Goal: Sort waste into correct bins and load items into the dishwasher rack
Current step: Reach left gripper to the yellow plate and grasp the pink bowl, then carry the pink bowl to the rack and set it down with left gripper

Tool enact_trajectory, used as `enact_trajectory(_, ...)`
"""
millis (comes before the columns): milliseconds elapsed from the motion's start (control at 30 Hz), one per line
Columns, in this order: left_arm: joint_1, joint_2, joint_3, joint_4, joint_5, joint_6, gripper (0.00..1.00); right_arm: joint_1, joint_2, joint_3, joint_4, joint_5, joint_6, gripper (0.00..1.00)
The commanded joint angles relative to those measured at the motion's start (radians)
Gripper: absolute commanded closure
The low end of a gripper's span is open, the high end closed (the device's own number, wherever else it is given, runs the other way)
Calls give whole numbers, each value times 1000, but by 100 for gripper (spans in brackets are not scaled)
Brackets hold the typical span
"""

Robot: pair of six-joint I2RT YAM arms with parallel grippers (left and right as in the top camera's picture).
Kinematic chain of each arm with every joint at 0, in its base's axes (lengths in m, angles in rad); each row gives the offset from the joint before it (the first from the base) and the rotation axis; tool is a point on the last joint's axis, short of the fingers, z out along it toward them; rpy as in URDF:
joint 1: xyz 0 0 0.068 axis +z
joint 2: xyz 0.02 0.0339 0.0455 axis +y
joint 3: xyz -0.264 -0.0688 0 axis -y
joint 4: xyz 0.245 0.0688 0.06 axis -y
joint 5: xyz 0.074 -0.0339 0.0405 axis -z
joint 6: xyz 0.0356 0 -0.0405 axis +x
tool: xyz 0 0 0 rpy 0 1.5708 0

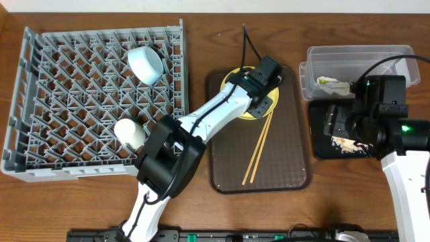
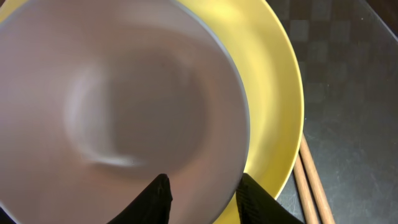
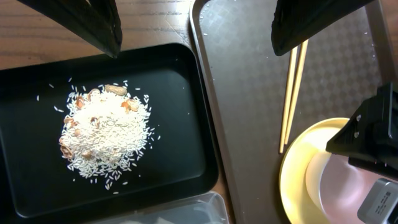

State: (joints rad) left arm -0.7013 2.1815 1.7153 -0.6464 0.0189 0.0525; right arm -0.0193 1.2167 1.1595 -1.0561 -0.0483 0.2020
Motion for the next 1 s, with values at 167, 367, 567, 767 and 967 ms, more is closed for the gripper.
enact_trajectory(167, 2, 43, 2, -3, -13, 0, 75, -6, 1, 10, -10, 6, -1, 25)
enact_trajectory(367, 3, 37, 2, -6, -13, 0, 94, -6, 1, 10, -11, 6, -1, 25)
enact_trajectory(567, 5, -60, 30, -84, -13, 0, 94, -6, 1, 10, -10, 7, -2, 25)
enact_trajectory(767, 65, -266, 35, -193, -12, -77, 94, -6, 1, 10, -11, 7, -26, 26)
enact_trajectory(967, 251, -430, 34, -323, 208, -139, 94, -6, 1, 10, -11, 7, -28, 25)
